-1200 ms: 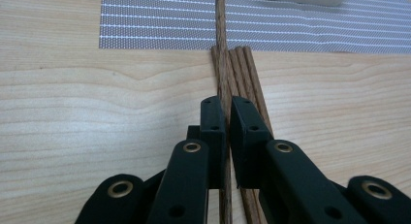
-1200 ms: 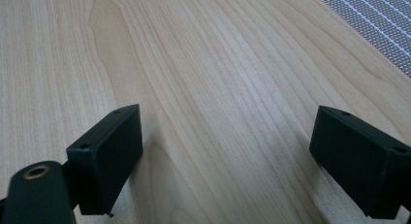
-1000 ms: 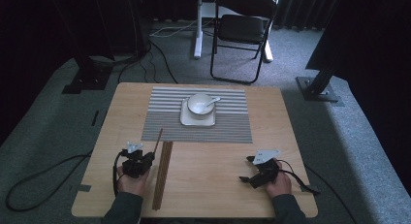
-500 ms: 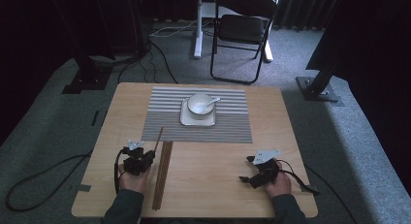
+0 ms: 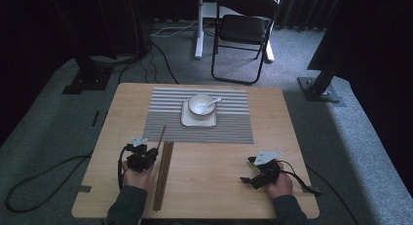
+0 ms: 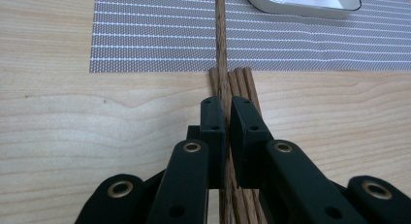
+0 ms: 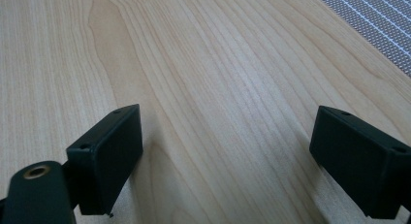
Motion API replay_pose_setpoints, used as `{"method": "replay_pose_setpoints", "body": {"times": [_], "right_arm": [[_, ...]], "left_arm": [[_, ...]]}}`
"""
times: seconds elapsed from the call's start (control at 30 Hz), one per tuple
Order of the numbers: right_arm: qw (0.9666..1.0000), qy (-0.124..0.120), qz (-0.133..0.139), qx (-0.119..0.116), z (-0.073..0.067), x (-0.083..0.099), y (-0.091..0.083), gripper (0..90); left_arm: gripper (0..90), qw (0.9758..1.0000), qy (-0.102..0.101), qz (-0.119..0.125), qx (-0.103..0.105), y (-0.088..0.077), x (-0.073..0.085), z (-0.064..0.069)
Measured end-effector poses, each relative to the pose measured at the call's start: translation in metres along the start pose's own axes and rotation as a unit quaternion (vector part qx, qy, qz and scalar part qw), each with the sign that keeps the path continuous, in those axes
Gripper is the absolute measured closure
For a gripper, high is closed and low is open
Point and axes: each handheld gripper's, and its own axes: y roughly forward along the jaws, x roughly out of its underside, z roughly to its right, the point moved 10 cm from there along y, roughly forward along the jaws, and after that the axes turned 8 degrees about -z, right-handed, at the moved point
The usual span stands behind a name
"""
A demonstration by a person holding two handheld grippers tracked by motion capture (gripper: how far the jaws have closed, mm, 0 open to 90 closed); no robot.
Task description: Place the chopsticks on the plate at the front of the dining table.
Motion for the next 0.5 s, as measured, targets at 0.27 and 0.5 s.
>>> {"method": "replay_pose_setpoints", "body": {"times": [0.27,0.5], "right_arm": [[1.0000,0.000,0.000,0.000,0.000,0.000,0.000,11.1],[1.0000,0.000,0.000,0.000,0.000,0.000,0.000,11.1]], "left_arm": [[84.6,1.0000,0.001,-0.002,-0.003,0.004,-0.008,-0.001],[84.6,1.0000,0.003,-0.002,-0.005,0.006,-0.015,0.002]]}}
